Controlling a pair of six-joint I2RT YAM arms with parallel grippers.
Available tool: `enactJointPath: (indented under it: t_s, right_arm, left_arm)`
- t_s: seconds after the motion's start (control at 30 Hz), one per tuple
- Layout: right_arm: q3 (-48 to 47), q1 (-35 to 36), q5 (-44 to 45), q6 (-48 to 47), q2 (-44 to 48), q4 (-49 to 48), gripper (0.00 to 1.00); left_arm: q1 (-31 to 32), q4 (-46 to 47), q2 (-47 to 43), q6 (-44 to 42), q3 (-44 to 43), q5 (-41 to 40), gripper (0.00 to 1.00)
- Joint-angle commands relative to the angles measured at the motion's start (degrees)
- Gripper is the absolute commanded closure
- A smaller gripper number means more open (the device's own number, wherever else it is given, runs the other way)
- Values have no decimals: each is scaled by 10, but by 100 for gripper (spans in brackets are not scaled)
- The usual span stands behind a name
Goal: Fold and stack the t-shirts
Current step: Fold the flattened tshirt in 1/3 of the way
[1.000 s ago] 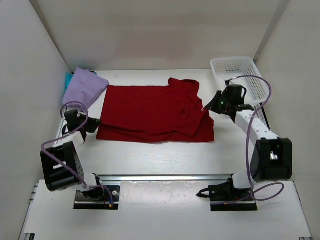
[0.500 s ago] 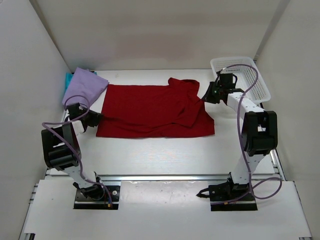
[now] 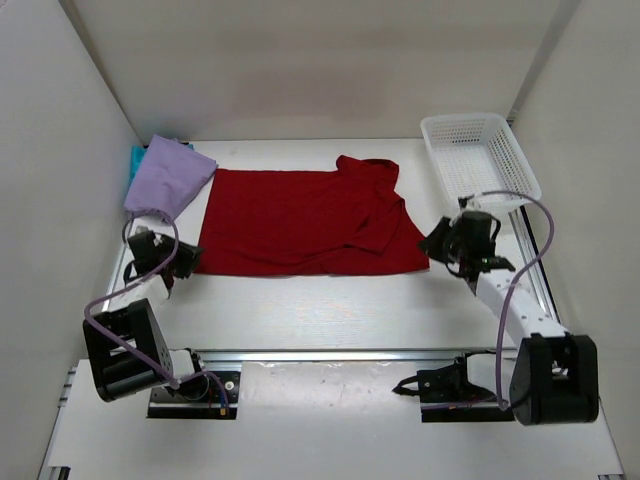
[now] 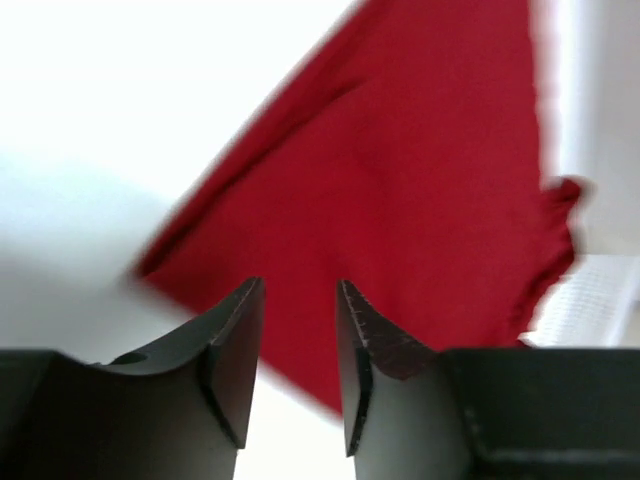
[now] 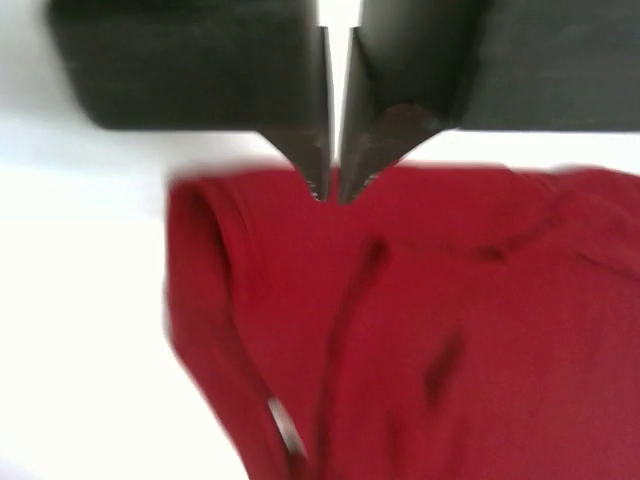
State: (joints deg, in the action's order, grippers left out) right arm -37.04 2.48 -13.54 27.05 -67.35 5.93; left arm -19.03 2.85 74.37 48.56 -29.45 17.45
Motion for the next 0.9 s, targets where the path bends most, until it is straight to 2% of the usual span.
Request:
enactJointPath:
  t_s: [0.0,0.07,0.2,0.37,0.47,0.53,0.57,0.63,0.7,0.8,0.87]
  right_arm:
    - [79,-13,18,23,41,-54,89]
    - [122,-42,13,29,55,-77,69]
    - [141,-66,-15,26,36,-104,54]
    - [137,-72,-41,26,-32,-134,52]
    - [123,-77,-44,32,-66,-167,53]
    - [116,-80,-44,39,-96,-174,59]
    - [109,-85,-50,42,-101,-182,70]
    - [106,-91,-57,51,-124,-192,79]
    - [103,-92,-59,56,-125,-197,98]
    - [115,-92,-41,65,-99,-183,100]
    - [139,-100,-40,74,-40,-161,100]
  left_arm:
    - [-24,-29,-16,-25,51,2,54]
    - [-28,-44,-12,-29,61,2,53]
    - [-26,-44,0,-36,78,-1,49]
    - [-15,-6,20,-18,79,-18,47]
    - [-8,19,35,-1,86,-15,58]
    - [-10,43,60,4,82,-15,70]
    - [-8,48,71,12,79,-8,76]
    - [-8,53,88,18,67,-5,90]
    - [-5,52,96,23,56,-1,100]
    - [0,45,90,29,44,1,100]
    - [-16,33,50,37,61,9,100]
